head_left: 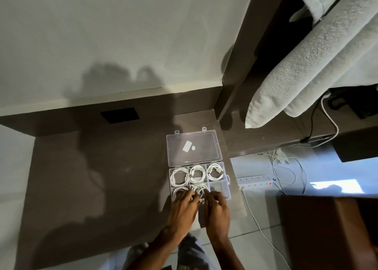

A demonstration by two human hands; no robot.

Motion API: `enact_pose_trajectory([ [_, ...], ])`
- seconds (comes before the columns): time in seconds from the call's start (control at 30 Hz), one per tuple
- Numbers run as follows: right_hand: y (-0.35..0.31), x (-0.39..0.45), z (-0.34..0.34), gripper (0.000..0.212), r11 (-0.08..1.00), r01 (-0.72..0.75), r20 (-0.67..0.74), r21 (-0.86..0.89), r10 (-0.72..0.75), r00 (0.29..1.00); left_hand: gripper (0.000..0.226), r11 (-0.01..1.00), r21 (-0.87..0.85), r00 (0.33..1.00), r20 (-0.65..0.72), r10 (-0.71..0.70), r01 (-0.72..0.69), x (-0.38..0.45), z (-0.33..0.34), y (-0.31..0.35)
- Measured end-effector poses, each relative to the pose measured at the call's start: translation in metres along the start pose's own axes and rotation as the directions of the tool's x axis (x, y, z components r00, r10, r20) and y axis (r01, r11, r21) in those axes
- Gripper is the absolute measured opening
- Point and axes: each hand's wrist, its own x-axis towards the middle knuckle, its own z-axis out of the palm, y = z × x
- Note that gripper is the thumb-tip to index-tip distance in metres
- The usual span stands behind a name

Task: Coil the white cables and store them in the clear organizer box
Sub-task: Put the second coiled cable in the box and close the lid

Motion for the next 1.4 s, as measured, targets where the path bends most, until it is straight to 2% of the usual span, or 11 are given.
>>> enact_pose_trajectory([
  [0.1, 0.004, 0.001, 0.000, 0.039, 1.000, 0.006, 0.014, 0.011, -0.006, 1.000, 0.037, 0.999, 0.044, 0.998, -0.047, -0.029, 0.031, 0.006, 0.006, 0.002],
  [0.27, 0.005, 0.007, 0.000, 0.027, 0.996, -0.063, 0.058, -0.061, 0.066, 0.996, 0.047, 0.994, 0.075, 0.996, -0.013, -0.083, 0.084, 0.016, 0.012, 0.000],
  [0.47, -0.004, 0.026, -0.003, 0.024, 0.989, -0.145, 0.081, 0.019, 0.143, 0.986, 0.027, 0.977, 0.107, 0.983, -0.025, -0.180, 0.182, 0.033, 0.015, 0.004],
  [0.7, 0.001, 0.010, -0.015, 0.012, 0.992, -0.038, 0.017, 0.123, 0.036, 0.999, 0.047, 0.994, -0.046, 0.994, -0.055, -0.097, 0.095, 0.027, 0.018, -0.003],
  [0.87, 0.012, -0.006, -0.023, 0.045, 0.985, -0.056, -0.070, 0.164, 0.068, 0.995, 0.042, 0.959, -0.227, 0.955, -0.199, -0.219, 0.172, 0.032, 0.008, -0.017],
  [0.97, 0.027, -0.009, -0.023, 0.084, 0.974, -0.147, -0.009, 0.171, 0.150, 0.989, 0.037, 0.882, -0.399, 0.828, -0.383, -0.409, 0.252, 0.055, -0.014, -0.041],
  [1.03, 0.032, -0.007, -0.022, 0.106, 0.968, -0.171, 0.062, 0.183, 0.162, 0.985, 0.052, 0.769, -0.532, 0.773, -0.296, -0.561, 0.354, 0.078, -0.030, -0.061],
  [1.07, 0.033, -0.005, -0.022, 0.112, 0.966, -0.177, 0.084, 0.188, 0.164, 0.983, 0.062, 0.644, -0.653, 0.752, -0.169, -0.637, 0.398, 0.091, -0.037, -0.070],
  [1.17, 0.031, 0.007, -0.018, 0.120, 0.960, -0.193, 0.111, 0.204, 0.173, 0.979, 0.071, 0.091, -0.901, 0.701, 0.264, -0.662, 0.425, 0.123, -0.059, -0.087],
  [1.2, 0.031, 0.012, -0.017, 0.122, 0.959, -0.203, 0.116, 0.198, 0.182, 0.976, 0.068, -0.011, -0.906, 0.709, 0.338, -0.619, 0.423, 0.128, -0.065, -0.088],
  [1.4, 0.020, 0.039, -0.021, 0.133, 0.956, -0.183, 0.103, 0.229, 0.163, 0.981, 0.059, -0.086, -0.947, 0.727, 0.294, -0.621, 0.310, 0.128, -0.096, -0.100],
])
